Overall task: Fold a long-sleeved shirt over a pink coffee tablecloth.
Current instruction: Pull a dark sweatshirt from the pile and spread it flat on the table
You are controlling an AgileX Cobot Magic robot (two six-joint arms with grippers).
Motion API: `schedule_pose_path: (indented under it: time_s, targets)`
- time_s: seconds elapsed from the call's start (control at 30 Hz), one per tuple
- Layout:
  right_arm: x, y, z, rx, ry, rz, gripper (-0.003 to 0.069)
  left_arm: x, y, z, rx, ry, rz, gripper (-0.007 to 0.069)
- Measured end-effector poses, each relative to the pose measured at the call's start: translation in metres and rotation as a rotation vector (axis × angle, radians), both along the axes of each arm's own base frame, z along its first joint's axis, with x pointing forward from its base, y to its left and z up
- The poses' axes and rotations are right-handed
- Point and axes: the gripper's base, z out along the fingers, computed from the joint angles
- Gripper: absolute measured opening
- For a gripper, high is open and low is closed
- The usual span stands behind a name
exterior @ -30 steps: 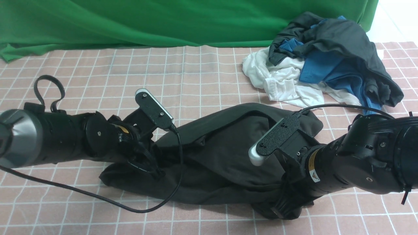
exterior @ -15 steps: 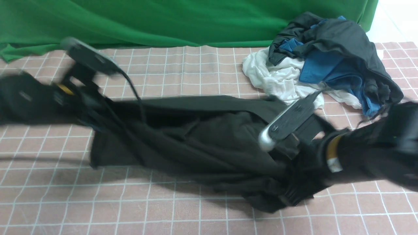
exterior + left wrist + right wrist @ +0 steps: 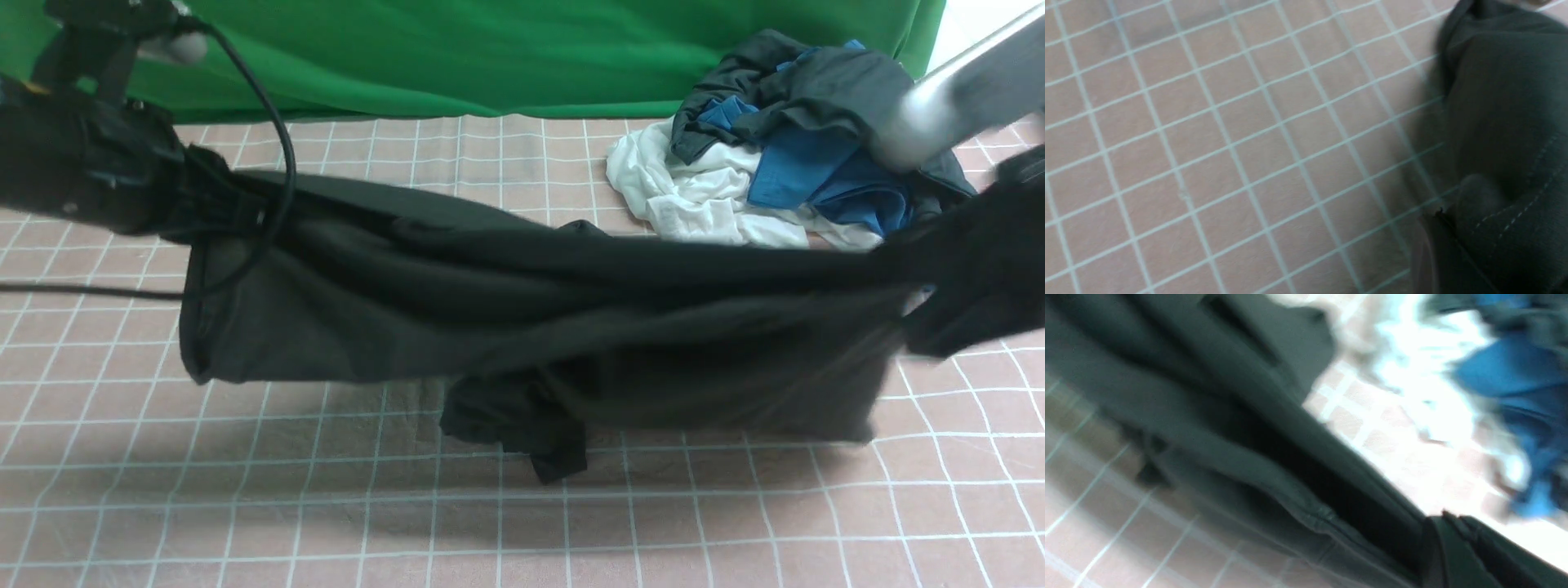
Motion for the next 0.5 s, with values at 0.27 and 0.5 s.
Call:
schedule_pose_path:
  time_s: [0.27,0.5]
  targets:
    - [-0.034,-0.017,-0.001,0.027,0.235,-0.031,0.0029,-0.024,-0.002,0.021,0.004,0.051,-0.031,0.003]
    - [-0.063,0.01,-0.028,0.086,0.484,0.194,0.0046,-0.028,0.005,0.012,0.062,0.124,0.015,0.003]
